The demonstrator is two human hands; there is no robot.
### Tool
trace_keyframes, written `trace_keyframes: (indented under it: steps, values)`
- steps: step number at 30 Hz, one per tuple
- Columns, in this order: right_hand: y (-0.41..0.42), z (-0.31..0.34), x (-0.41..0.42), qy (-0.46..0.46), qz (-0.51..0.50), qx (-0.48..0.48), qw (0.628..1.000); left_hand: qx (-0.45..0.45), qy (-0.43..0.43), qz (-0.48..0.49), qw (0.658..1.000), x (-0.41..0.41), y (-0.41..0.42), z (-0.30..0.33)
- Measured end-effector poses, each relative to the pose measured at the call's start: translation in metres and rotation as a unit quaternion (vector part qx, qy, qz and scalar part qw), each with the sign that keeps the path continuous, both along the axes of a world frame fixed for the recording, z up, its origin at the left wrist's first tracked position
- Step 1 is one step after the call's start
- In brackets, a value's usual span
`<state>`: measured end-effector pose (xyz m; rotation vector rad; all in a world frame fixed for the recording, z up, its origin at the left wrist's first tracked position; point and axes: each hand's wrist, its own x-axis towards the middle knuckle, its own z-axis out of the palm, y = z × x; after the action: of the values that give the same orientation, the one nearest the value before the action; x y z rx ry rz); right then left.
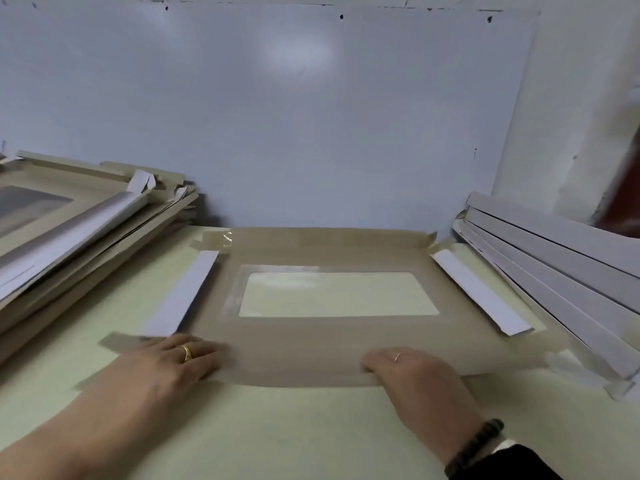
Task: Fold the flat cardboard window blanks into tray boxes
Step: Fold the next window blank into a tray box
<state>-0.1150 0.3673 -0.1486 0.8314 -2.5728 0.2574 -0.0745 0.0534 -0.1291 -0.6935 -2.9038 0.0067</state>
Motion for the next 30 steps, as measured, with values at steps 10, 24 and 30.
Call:
trace_keyframes:
  steps: [10,24,30]
  values:
    - [-0.032,-0.008,0.012,-0.223,0.065,0.079,0.97,0.126,-0.113,0.133,0.976,-0.027,0.028,-0.021]
    - [0.081,-0.025,-0.063,-0.239,-0.281,0.02,0.929,0.095,-0.068,0.348,0.93,-0.063,-0.03,-0.045]
    - [0.118,-0.03,-0.074,-0.226,-0.412,0.0,0.883,0.076,-0.083,0.382,0.917,-0.062,-0.032,-0.047]
